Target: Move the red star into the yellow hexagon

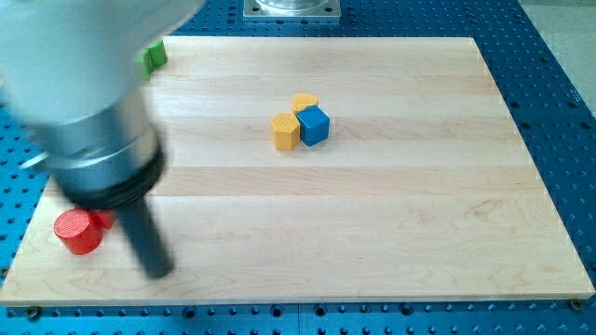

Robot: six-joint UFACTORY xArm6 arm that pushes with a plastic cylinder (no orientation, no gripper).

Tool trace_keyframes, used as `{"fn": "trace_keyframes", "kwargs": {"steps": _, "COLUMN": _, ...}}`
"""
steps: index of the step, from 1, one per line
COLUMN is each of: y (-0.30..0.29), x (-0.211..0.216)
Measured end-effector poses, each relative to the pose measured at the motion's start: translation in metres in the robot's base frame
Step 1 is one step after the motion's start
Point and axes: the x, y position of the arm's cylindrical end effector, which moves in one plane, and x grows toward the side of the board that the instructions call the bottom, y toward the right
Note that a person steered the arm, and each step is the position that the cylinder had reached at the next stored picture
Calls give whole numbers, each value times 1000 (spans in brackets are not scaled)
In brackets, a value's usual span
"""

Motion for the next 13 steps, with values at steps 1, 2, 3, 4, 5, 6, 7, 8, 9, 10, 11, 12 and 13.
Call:
{"fn": "trace_keyframes", "kwargs": {"steps": 1, "y": -30, "x": -5}}
{"fn": "trace_keyframes", "kwargs": {"steps": 2, "y": -30, "x": -48}}
{"fn": "trace_keyframes", "kwargs": {"steps": 3, "y": -30, "x": -30}}
{"fn": "trace_keyframes", "kwargs": {"steps": 4, "y": -76, "x": -21}}
{"fn": "trace_keyframes", "kwargs": {"steps": 5, "y": -98, "x": -59}}
{"fn": "trace_keyframes", "kwargs": {"steps": 6, "y": -69, "x": -89}}
{"fn": "trace_keyframes", "kwargs": {"steps": 7, "y": -7, "x": -91}}
{"fn": "trace_keyframes", "kwargs": {"steps": 8, "y": 35, "x": -101}}
{"fn": "trace_keyframes", "kwargs": {"steps": 9, "y": 38, "x": -132}}
{"fn": "trace_keyframes", "kwargs": {"steps": 10, "y": 58, "x": -143}}
{"fn": "trace_keyframes", "kwargs": {"steps": 11, "y": 124, "x": -142}}
{"fn": "trace_keyframes", "kwargs": {"steps": 12, "y": 98, "x": -124}}
{"fn": "trace_keyframes", "kwargs": {"steps": 13, "y": 86, "x": -123}}
